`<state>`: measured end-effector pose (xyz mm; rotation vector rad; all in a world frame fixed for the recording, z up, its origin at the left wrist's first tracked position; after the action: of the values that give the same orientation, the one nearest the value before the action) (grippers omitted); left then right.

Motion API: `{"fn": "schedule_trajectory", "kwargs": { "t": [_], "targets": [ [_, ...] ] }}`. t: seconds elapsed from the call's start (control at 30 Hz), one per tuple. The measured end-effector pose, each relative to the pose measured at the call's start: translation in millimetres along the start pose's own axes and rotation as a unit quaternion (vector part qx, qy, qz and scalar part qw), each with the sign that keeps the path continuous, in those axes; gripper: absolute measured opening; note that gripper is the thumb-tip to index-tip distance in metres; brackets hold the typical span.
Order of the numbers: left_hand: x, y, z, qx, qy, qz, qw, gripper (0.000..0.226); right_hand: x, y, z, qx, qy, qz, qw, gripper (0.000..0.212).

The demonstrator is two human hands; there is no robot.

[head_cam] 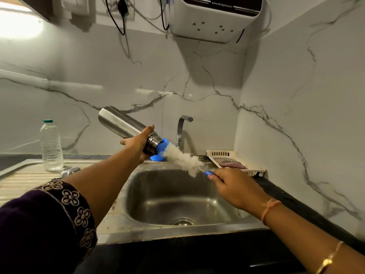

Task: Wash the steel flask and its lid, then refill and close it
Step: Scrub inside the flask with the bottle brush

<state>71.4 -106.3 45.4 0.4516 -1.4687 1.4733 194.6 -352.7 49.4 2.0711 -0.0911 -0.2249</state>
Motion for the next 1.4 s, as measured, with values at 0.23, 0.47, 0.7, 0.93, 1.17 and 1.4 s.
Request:
{"fn": "schedule_trajectory", "kwargs": {
  "t": [0.23,0.47,0.7,0.93,1.17,1.4],
  "targets": [
    [-8.5,-4.5,-0.7,0.001,-0.012,-0.029,1.000,0.085,4.1,3.8,7.0,0.002,-0.005,0.051,0.999,0.038],
    [-8.3,-9.3,2.0,-0.006,-0.024,-0.049,0.999,0.090,-0.6,14.4,12.2,0.018,0.041,0.060,0.997,0.022],
    [-13.4,-16.0,-0.3,-0.018,-0.018,-0.053,0.998,0.088,22.1,5.0,17.6,-0.091,-0.153,-0.280,0.943,0.025],
    [-21.3,-19.6,-8.4,-0.024,0.039,0.007,0.999,0.091,-12.5,25.2,26.1,0.022,0.043,0.283,0.958,0.028],
    [-16.6,-19.4,-18.4,-0.022,0.023,-0.005,0.999,0.094,12.4,14.4,23.2,-0.060,-0.092,-0.083,0.991,0.038],
    [-22.7,-26.3,-9.2,-0.027,0.021,0.010,0.999,0.084,18.8,-10.8,53.1,-0.198,-0.318,-0.498,0.782,0.038]
  ]
}}
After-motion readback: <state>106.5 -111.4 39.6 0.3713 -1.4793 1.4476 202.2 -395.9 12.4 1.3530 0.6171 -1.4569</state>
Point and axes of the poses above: each hand's wrist, its own z-axis away from the middle knuckle, its own y-axis out of the back of the hand, x = y × z, the point moved 8 cm from there along -z, towards the middle knuckle, and after that the axes turned 7 degrees about y, right-handed, at the moved point
